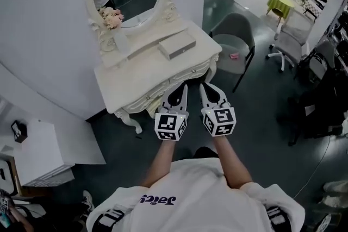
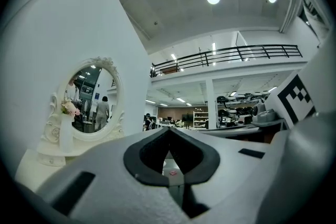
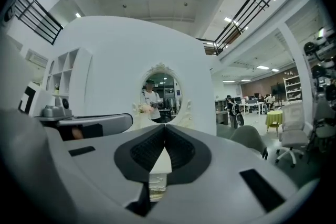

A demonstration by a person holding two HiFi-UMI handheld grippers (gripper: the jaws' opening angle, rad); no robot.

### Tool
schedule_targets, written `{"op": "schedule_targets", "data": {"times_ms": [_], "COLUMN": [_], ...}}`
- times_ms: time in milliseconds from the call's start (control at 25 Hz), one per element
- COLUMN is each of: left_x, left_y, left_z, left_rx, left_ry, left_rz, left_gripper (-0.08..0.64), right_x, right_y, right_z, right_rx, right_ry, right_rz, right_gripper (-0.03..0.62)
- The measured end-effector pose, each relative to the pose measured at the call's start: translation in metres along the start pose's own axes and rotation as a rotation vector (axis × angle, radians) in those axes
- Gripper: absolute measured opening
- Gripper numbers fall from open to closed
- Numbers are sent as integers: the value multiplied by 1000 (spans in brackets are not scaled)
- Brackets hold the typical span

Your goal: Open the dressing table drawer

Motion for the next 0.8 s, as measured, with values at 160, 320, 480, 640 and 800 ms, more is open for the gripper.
{"op": "schedule_targets", "data": {"times_ms": [160, 320, 480, 640, 800], "left_x": [13, 34, 49, 60, 62], "left_y": [10, 24, 33, 35, 29], "left_z": [-16, -45, -92, -155, -216], "left_rx": [24, 45, 52, 55, 38], "left_ry": [-3, -41, -96, -135, -175], "left_rz": [22, 46, 43, 25, 1], "left_gripper": [14, 14, 14, 14, 14], "right_x": [-5, -25, -62, -114, -171], "right_y": [8, 21, 24, 14, -5], "right_z": [-29, -62, -103, -149, -191], "right_rx": [36, 67, 84, 82, 78], "right_ry": [-25, -52, -99, -131, -168], "right_rz": [-22, -44, -53, -65, -63], "right_gripper": [11, 11, 11, 11, 11]}}
Point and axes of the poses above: the fingertips, and each gripper's own axes: z backward along the fingers, x to its left, y out of its underside, the point moved 6 cm from there along z, backward along the fingers, and after that the axes turned 12 degrees about -y, right-handed, at the moved point
